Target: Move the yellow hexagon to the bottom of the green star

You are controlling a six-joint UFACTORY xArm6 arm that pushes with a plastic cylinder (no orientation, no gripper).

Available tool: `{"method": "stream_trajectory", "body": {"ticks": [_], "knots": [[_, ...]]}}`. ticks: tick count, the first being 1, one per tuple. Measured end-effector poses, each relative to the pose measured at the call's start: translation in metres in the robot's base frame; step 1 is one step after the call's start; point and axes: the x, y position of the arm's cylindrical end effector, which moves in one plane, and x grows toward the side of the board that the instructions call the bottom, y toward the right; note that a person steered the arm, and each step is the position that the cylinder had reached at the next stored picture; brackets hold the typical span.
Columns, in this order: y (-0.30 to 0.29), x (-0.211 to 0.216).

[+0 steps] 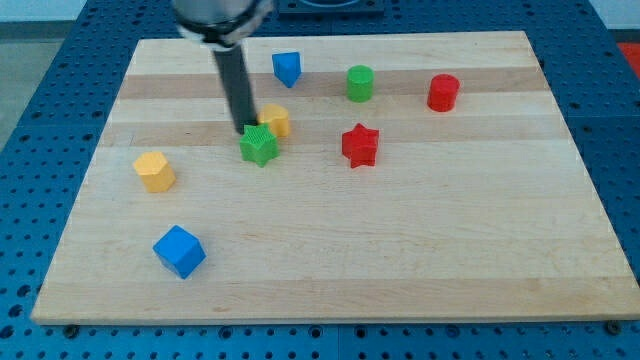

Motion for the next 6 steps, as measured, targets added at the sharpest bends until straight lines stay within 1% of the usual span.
{"method": "stream_trajectory", "body": {"ticks": [1,2,3,4,5,6], "knots": [[0.008,-0.003],[0.032,0.005],[0.021,0.005],[0.015,-0.006],[0.01,-0.044],[-0.06,-0.068]]}}
